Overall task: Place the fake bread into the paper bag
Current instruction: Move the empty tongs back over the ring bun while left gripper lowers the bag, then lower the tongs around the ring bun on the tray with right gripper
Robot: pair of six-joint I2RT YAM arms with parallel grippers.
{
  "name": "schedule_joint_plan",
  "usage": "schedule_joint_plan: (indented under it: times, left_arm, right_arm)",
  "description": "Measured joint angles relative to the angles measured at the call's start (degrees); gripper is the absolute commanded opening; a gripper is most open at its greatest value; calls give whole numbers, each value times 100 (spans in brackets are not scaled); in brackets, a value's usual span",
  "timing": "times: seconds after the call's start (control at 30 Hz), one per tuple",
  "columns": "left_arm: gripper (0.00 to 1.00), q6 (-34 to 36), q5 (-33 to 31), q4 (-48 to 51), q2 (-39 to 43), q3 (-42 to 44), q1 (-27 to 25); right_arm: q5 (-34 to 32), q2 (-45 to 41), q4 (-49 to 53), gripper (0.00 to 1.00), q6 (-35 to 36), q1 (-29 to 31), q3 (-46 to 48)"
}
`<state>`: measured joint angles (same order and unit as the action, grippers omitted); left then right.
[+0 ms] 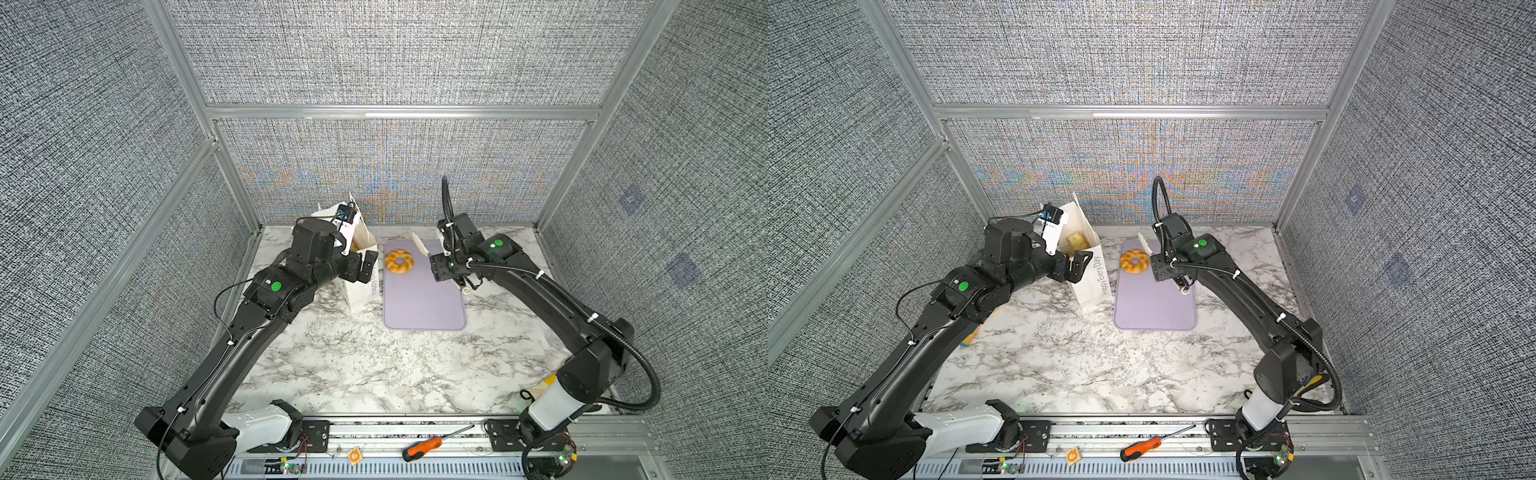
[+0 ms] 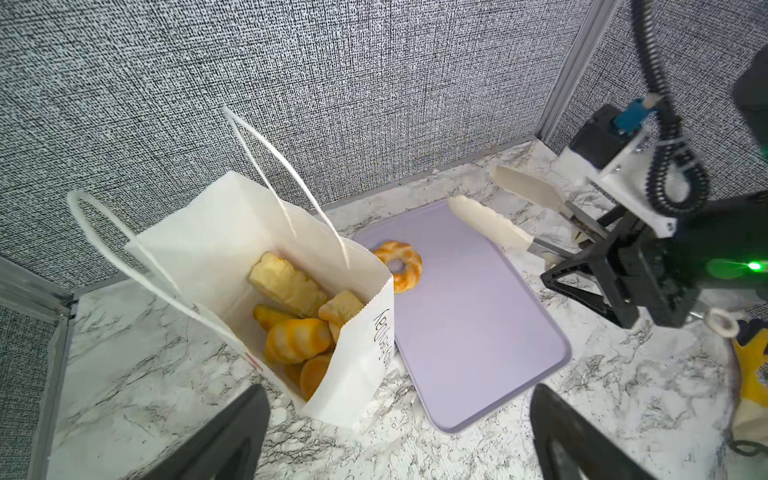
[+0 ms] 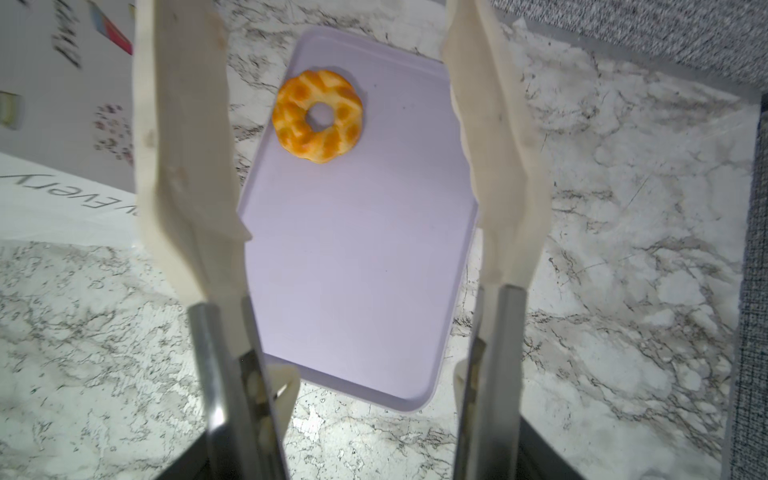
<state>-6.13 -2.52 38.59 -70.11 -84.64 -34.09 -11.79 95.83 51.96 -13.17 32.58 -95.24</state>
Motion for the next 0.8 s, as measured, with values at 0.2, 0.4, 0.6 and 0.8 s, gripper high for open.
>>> schedule_joint_plan:
  times: [0.2, 0.4, 0.6, 0.8]
  left_arm:
    - [99, -9, 101, -39, -15, 181, -31]
    - [99, -20, 170, -74, -17, 444, -70]
    - [99, -61, 297, -149, -48, 708, -94]
    - [99, -225, 509, -385, -122, 1060, -103]
  right_arm:
    - [273, 660, 0, 71, -37, -173, -101]
    - [507, 1421, 13, 71, -35, -343, -568]
    - [728, 2181, 63, 70, -9, -444, -1272]
    - [927, 2933, 358, 70, 55, -494, -2002]
